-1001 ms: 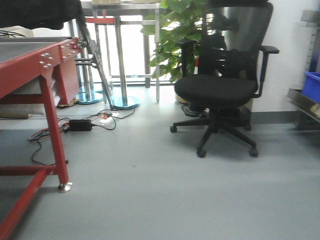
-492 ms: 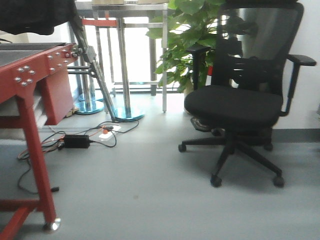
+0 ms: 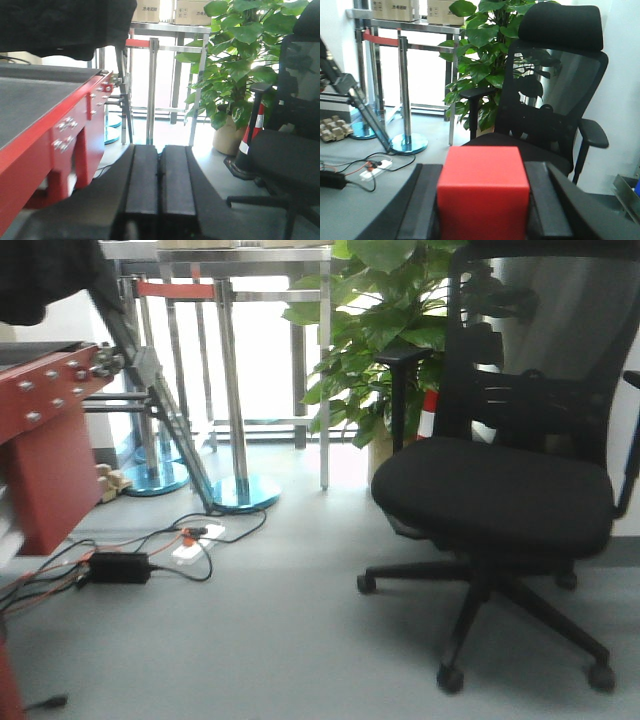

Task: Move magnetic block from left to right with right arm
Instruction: 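Drive the base past the office chair toward the other table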

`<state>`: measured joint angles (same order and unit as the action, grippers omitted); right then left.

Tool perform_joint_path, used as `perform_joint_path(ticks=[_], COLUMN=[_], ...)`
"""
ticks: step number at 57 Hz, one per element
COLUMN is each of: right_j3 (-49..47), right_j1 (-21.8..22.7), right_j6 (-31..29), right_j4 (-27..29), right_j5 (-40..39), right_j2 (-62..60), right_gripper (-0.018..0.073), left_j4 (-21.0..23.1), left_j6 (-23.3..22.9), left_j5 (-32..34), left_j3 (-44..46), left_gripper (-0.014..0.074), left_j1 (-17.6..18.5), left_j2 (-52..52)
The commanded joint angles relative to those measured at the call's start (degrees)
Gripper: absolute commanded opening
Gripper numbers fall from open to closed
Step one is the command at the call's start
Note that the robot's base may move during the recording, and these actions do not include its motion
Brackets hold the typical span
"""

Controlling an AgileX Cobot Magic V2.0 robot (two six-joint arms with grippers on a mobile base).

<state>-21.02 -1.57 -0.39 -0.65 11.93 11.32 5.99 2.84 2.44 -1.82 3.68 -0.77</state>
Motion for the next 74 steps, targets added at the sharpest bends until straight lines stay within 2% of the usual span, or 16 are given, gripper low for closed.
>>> perform_joint_path(ticks=[1,74], right_j3=[-1.6,-1.6], right_j1=[0.16,0.16], right_j6=[-0.61,-0.61], right_j4=[-0.6,-0.6], right_j5=[-5.02,-5.02], right_j2=[0.78,0.78], right_gripper=[0.0307,0.0307], left_j4=[0.27,0.27], left_j6=[0.14,0.14], left_j5=[5.23,5.23], left_j3=[-0.54,-0.54], left_gripper=[-0.0126,-0.0126], left_j1=[-0.04,-0.04], left_j2=[-0.52,-0.52])
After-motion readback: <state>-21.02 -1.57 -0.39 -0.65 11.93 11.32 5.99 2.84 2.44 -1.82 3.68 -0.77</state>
